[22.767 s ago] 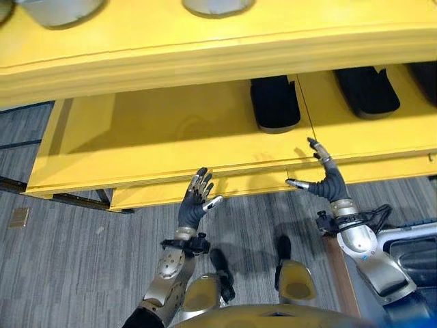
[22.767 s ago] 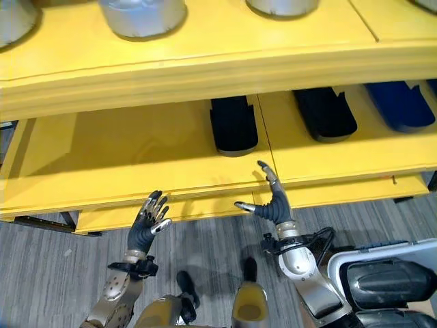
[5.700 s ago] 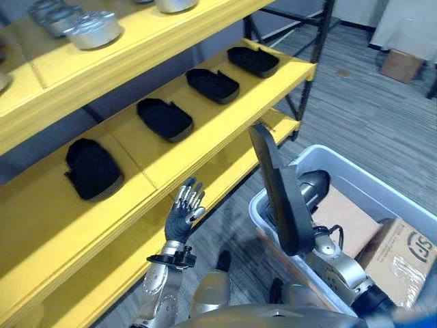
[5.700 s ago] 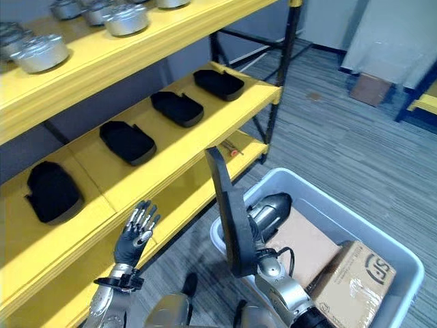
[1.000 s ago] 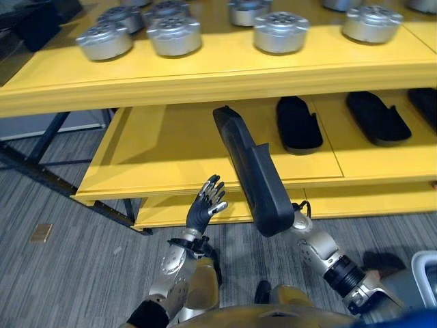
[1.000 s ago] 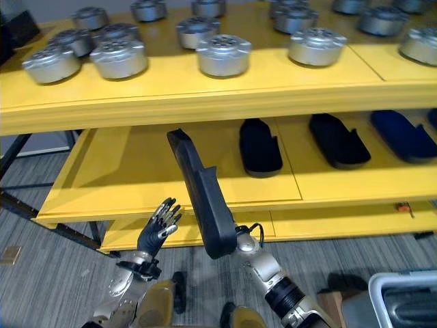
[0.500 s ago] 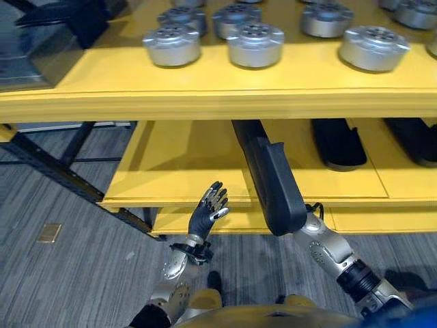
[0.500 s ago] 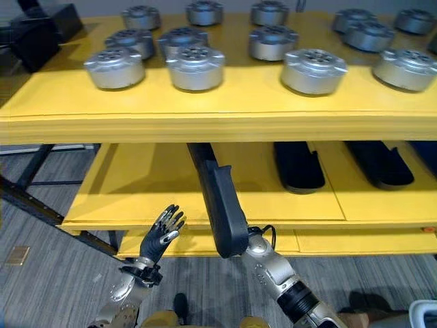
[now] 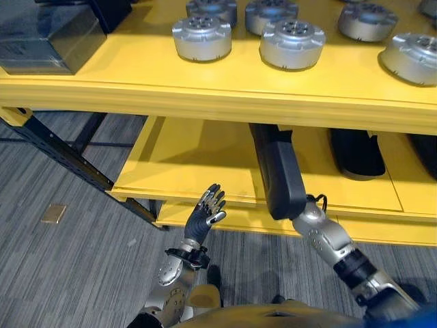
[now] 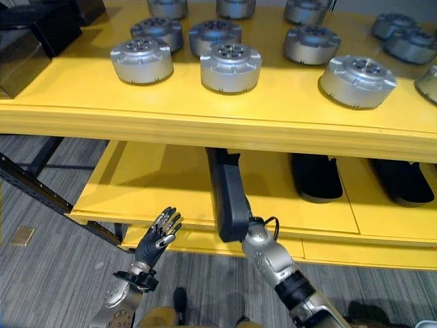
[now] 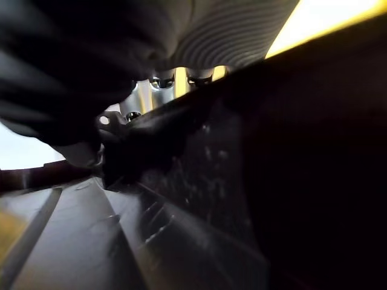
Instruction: Move parts from the plastic box to the shelf.
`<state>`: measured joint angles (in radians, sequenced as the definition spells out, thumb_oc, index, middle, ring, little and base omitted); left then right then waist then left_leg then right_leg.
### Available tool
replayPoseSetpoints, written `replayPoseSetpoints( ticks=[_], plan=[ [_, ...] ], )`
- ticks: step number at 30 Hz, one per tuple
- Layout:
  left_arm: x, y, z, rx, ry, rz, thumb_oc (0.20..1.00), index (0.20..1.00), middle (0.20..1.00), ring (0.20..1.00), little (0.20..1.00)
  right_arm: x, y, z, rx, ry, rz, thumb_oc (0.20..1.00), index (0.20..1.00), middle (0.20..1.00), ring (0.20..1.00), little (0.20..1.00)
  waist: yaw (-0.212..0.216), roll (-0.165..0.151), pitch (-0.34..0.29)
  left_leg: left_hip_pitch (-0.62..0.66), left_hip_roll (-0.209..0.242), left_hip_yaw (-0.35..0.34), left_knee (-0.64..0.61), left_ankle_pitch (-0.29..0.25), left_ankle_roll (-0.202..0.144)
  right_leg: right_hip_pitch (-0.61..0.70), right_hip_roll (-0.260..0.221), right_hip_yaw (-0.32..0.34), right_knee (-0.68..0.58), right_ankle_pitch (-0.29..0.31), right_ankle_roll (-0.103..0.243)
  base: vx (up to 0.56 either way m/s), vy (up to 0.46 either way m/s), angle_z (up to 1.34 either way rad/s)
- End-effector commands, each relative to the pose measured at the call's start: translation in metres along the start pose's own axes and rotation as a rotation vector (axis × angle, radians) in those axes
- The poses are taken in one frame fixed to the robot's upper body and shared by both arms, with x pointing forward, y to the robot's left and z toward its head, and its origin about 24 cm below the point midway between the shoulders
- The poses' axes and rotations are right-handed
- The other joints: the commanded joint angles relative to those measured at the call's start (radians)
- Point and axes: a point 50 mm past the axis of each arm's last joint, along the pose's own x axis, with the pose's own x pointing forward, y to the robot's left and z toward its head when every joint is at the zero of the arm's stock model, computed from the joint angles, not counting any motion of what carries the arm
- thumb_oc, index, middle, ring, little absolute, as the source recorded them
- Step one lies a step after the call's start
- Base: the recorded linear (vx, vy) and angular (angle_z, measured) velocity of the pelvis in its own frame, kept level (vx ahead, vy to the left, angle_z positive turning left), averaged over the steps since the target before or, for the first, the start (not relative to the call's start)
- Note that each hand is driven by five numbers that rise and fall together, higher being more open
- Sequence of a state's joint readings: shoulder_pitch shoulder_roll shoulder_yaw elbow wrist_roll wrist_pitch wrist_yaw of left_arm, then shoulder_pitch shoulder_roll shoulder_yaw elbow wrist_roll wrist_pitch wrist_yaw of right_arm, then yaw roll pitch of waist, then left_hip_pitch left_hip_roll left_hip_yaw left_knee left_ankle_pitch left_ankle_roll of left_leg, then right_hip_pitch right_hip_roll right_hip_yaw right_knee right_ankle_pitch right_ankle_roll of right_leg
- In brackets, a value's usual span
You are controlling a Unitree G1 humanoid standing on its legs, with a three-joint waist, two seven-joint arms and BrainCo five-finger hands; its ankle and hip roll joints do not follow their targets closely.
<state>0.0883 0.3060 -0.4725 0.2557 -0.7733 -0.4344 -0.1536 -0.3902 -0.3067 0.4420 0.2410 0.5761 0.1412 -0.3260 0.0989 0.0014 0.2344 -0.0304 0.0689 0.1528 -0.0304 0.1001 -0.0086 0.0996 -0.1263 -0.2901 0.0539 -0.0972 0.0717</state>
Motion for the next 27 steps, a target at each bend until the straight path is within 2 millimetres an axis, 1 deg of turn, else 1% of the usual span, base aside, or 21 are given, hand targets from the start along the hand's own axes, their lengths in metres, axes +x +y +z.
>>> replayPoseSetpoints(
  ticks=[1,3,4,5,7,9,10,11,12,13,15,19,22,24,26,27],
  plan=[
    [0.019,-0.023,0.026,0.013,-0.11,-0.128,1.0,1.0,1.0,1.0,1.0,0.018,0.013,0.076,0.045,-0.238,-0.003,0.2,0.2,0.2,0.2,0.2,0.026,-0.008,0.046,-0.01,0.013,-0.07,0.034,-0.017,-0.01,-0.065,0.027,0.017,0.066,0.049,-0.072,-0.09,0.022,0.05],
    [0.023,-0.026,0.029,0.015,-0.119,-0.137,1.0,1.0,1.0,1.0,1.0,0.022,0.011,0.086,0.024,-0.255,-0.032,0.2,0.2,0.2,0.2,0.2,0.032,-0.004,0.06,-0.022,0.011,-0.075,0.045,-0.018,-0.009,-0.076,0.026,0.015,0.078,0.046,-0.075,-0.07,0.026,0.04],
    [0.026,-0.028,0.033,0.024,-0.131,-0.146,1.0,1.0,1.0,1.0,1.0,0.025,0.005,0.094,0.007,-0.274,-0.059,0.2,0.2,0.2,0.2,0.2,0.037,-0.001,0.074,-0.035,0.01,-0.078,0.056,-0.02,-0.008,-0.088,0.026,0.015,0.09,0.044,-0.076,-0.11,0.02,0.01],
    [0.032,-0.034,0.038,0.046,-0.143,-0.166,1.0,1.0,1.0,1.0,1.0,0.03,-0.006,0.108,-0.005,-0.293,-0.108,0.2,0.2,0.2,0.2,0.2,0.047,0.003,0.098,-0.059,0.007,-0.084,0.074,-0.021,-0.008,-0.103,0.027,0.013,0.104,0.041,-0.078,-0.12,0.009,0.04],
    [0.036,-0.037,0.041,0.049,-0.14,-0.17,1.0,1.0,1.0,1.0,1.0,0.034,-0.015,0.119,-0.026,-0.317,-0.14,0.2,0.2,0.2,0.2,0.2,0.055,0.004,0.116,-0.075,0.004,-0.088,0.084,-0.024,-0.007,-0.117,0.028,0.013,0.112,0.039,-0.077,-0.1,-0.011,0.05],
    [0.041,-0.039,0.047,0.052,-0.151,-0.182,1.0,1.0,1.0,1.0,1.0,0.035,-0.02,0.135,-0.045,-0.356,-0.172,0.2,0.2,0.2,0.2,0.2,0.061,0.003,0.138,-0.094,0.001,-0.086,0.088,-0.025,-0.005,-0.137,0.029,0.01,0.119,0.039,-0.075,-0.1,-0.021,0.01],
    [0.042,-0.04,0.048,0.054,-0.153,-0.187,1.0,1.0,1.0,1.0,1.0,0.035,-0.02,0.137,-0.051,-0.361,-0.177,0.2,0.2,0.2,0.2,0.2,0.062,0.003,0.141,-0.097,0.0,-0.085,0.089,-0.025,-0.005,-0.141,0.029,0.01,0.12,0.039,-0.075,-0.09,-0.025,-0.01],
    [0.044,-0.042,0.052,0.063,-0.163,-0.201,1.0,1.0,1.0,1.0,1.0,0.037,-0.023,0.148,-0.068,-0.385,-0.199,0.2,0.2,0.2,0.2,0.2,0.065,0.002,0.154,-0.11,-0.001,-0.085,0.093,-0.025,-0.004,-0.154,0.03,0.007,0.125,0.038,-0.075,-0.14,-0.04,0.0],
    [0.048,-0.047,0.058,0.073,-0.179,-0.224,1.0,1.0,1.0,1.0,1.0,0.038,-0.03,0.171,-0.102,-0.432,-0.238,0.2,0.2,0.2,0.2,0.2,0.075,0.005,0.182,-0.139,-0.004,-0.087,0.108,-0.025,-0.004,-0.178,0.032,0.004,0.136,0.039,-0.076,-0.17,-0.042,-0.01],
    [0.049,-0.048,0.061,0.074,-0.185,-0.229,1.0,1.0,1.0,1.0,1.0,0.039,-0.031,0.177,-0.115,-0.447,-0.25,0.2,0.2,0.2,0.2,0.2,0.077,0.006,0.19,-0.148,-0.004,-0.086,0.111,-0.025,-0.004,-0.187,0.032,0.003,0.141,0.038,-0.077,-0.19,-0.042,-0.02],
    [0.055,-0.054,0.072,0.08,-0.213,-0.241,1.0,1.0,1.0,1.0,1.0,0.039,-0.038,0.203,-0.135,-0.489,-0.309,0.2,0.2,0.2,0.2,0.2,0.086,0.01,0.227,-0.189,-0.006,-0.086,0.127,-0.022,-0.003,-0.228,0.034,-0.004,0.168,0.037,-0.079,-0.16,-0.037,-0.04],
    [0.057,-0.061,0.08,0.08,-0.239,-0.245,1.0,1.0,1.0,1.0,1.0,0.038,-0.045,0.222,-0.157,-0.522,-0.369,0.2,0.2,0.2,0.2,0.2,0.092,0.011,0.262,-0.221,-0.009,-0.083,0.139,-0.02,-0.001,-0.264,0.037,-0.007,0.191,0.037,-0.079,-0.08,-0.024,0.0],
    [0.056,-0.064,0.085,0.088,-0.256,-0.253,1.0,1.0,1.0,1.0,1.0,0.036,-0.051,0.231,-0.166,-0.531,-0.41,0.2,0.2,0.2,0.2,0.2,0.095,0.013,0.285,-0.246,-0.014,-0.084,0.154,-0.02,-0.001,-0.288,0.041,-0.005,0.215,0.033,-0.083,-0.04,-0.002,-0.02],
    [0.055,-0.065,0.086,0.09,-0.252,-0.261,1.0,1.0,1.0,1.0,1.0,0.036,-0.055,0.233,-0.18,-0.526,-0.433,0.2,0.2,0.2,0.2,0.2,0.096,0.015,0.286,-0.258,-0.018,-0.087,0.164,-0.023,0.0,-0.303,0.041,-0.003,0.233,0.026,-0.085,0.0,0.0,0.0],
    [0.052,-0.066,0.086,0.145,-0.239,-0.294,1.0,1.0,1.0,1.0,1.0,0.036,-0.057,0.234,-0.191,-0.521,-0.46,0.2,0.2,0.2,0.2,0.2,0.1,0.001,0.286,-0.287,-0.02,-0.082,0.184,-0.033,0.004,-0.34,0.045,0.006,0.268,0.014,-0.086,0.0,-0.061,0.0],
    [0.052,-0.065,0.087,0.153,-0.234,-0.294,1.0,1.0,1.0,1.0,1.0,0.036,-0.058,0.234,-0.189,-0.522,-0.466,0.2,0.2,0.2,0.2,0.2,0.101,-0.002,0.286,-0.297,-0.017,-0.082,0.185,-0.029,0.004,-0.348,0.047,0.005,0.269,0.018,-0.087,-0.02,-0.067,0.01]
  ],
)
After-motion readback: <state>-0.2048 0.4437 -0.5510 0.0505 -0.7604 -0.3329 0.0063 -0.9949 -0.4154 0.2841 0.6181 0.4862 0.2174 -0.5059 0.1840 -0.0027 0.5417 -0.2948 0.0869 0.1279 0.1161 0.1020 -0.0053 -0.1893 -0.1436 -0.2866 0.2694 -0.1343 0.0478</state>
